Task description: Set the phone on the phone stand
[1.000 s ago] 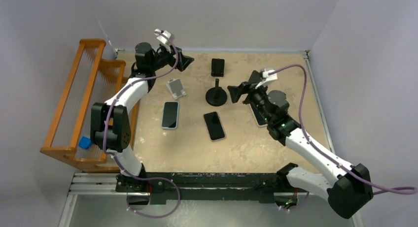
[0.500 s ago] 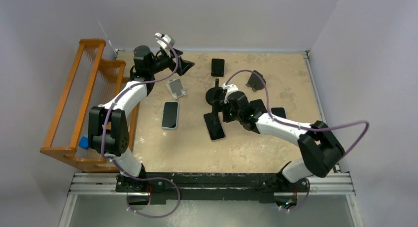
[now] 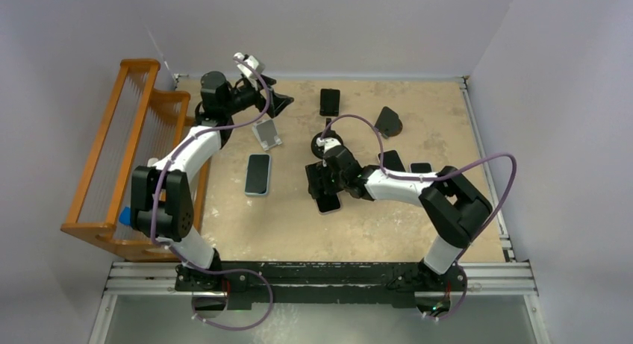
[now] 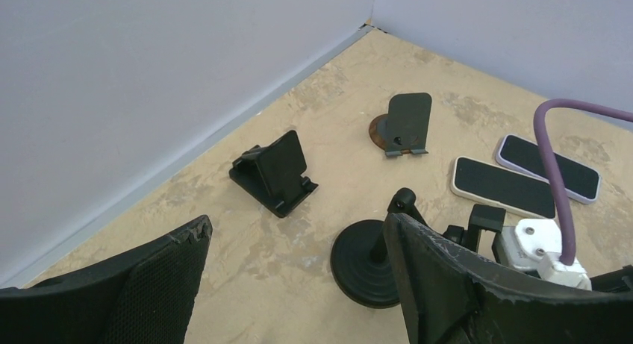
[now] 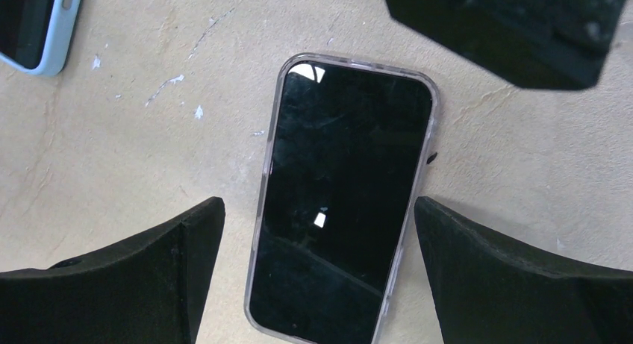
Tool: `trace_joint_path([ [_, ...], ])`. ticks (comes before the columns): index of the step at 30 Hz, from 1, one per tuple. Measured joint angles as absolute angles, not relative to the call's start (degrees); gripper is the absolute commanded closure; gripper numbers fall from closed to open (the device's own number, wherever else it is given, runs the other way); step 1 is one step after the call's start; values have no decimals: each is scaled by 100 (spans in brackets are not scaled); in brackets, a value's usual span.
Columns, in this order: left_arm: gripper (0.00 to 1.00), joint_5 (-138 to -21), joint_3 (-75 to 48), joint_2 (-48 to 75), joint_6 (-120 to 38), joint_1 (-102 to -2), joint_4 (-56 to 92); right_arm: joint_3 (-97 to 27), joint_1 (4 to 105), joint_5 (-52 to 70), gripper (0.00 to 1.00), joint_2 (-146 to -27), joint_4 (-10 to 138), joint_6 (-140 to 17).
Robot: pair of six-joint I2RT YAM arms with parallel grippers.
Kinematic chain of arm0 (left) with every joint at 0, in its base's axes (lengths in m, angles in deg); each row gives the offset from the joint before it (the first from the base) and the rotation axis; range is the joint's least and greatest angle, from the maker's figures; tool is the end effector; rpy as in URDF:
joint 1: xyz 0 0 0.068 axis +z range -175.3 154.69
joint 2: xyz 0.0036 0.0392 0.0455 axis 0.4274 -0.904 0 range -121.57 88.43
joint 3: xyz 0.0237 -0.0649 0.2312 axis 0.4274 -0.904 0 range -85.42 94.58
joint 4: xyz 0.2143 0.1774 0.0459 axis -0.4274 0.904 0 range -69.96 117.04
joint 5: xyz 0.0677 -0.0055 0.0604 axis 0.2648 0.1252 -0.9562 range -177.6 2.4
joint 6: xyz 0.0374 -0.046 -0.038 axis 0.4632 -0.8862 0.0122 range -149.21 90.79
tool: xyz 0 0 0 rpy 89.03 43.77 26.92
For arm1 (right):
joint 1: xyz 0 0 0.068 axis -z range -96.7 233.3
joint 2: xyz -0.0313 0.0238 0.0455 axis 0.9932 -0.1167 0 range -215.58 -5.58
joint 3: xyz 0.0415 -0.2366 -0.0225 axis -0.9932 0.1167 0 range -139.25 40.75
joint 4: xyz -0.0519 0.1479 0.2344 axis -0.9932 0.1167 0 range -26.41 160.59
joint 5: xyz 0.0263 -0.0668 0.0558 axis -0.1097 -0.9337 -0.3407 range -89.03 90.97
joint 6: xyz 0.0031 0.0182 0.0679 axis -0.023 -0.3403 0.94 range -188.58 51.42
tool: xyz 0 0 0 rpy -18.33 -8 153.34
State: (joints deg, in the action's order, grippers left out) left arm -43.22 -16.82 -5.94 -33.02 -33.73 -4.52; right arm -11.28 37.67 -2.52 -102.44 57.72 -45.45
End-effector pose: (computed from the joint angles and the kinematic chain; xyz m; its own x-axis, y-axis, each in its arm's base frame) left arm 0.4087 -0.1013 0.2798 -0.0737 -0.0371 -0.9966 0.7934 0.6033 -0.0812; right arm 0.2692 0.2701 0.1149 -0.6717 -0.1259 -0.7301 -0.4530 0.8495 0.2703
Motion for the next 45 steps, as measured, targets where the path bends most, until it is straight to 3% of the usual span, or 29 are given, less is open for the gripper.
trace_joint_path([
  [18, 18, -4360, -2688, -211, -3755, -3426, -797, -1386, 3144, -1493, 20, -10673, 5984, -4505],
  [22, 20, -4478, -3291, 20, -3960, -3839, -939, -1390, 2963, -1867, 33, -10747, 5936, -4427],
  [26, 21, -4561, -3818, 114, -4161, -4278, -937, -1397, 2847, -2068, 53, -10793, 5899, -4348],
  [34, 21, -5214, -4266, 396, -4498, -4335, -889, -1589, 2602, -2501, 79, -10989, 5949, -4057],
  [45, 21, -5114, -4316, -380, -4998, -4344, -244, -175, 2476, -1955, 81, -9840, 5073, -3974],
])
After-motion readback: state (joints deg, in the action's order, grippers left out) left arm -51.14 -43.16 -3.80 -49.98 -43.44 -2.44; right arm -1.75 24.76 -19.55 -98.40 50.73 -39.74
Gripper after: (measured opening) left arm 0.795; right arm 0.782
